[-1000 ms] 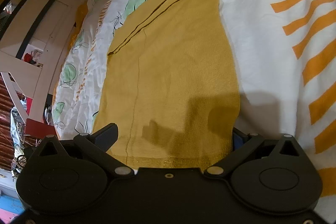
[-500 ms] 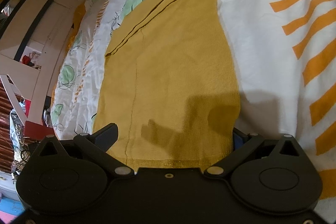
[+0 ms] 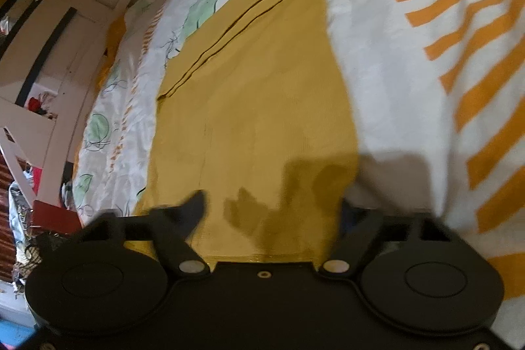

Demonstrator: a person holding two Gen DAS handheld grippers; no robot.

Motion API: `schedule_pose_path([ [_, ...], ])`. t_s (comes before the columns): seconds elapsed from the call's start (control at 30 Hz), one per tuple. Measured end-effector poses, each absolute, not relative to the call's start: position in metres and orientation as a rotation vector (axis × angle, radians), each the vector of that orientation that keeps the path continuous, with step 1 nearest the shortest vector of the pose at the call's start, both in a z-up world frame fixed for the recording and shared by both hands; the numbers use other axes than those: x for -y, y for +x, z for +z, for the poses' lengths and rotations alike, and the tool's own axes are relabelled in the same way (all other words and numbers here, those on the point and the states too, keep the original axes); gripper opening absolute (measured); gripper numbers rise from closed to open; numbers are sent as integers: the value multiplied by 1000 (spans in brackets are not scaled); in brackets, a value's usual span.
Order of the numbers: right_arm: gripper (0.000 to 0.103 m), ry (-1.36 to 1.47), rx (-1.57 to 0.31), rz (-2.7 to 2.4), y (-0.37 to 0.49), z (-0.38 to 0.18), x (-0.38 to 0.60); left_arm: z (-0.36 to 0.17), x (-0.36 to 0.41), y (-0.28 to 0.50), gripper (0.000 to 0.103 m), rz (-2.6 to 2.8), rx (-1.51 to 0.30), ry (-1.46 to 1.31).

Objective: Fold small clothes

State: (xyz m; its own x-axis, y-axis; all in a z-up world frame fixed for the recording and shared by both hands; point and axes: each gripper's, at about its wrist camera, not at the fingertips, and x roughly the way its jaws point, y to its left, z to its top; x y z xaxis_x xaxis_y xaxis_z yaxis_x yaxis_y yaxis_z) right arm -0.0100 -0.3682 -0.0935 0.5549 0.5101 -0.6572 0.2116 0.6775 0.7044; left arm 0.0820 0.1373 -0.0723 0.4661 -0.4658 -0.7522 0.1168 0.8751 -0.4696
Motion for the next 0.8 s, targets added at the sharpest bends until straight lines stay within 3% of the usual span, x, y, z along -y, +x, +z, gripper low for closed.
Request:
schedule_pose_path([
  [0.13, 24, 778, -991, 186, -11, -89, 362, -66, -142, 80, 5, -370, -974, -419],
  [0.17, 22, 757, -985, 187, -11, -86, 360, -65, -141, 79, 5, -371, -967, -420],
  [0.33, 15, 666, -941, 194, -14, -75, 349, -60, -140, 81, 5, -387, -934, -436],
  [0.8, 14, 841, -802, 220, -13, -67, 369, -43, -146, 91, 5, -400, -841, -509],
])
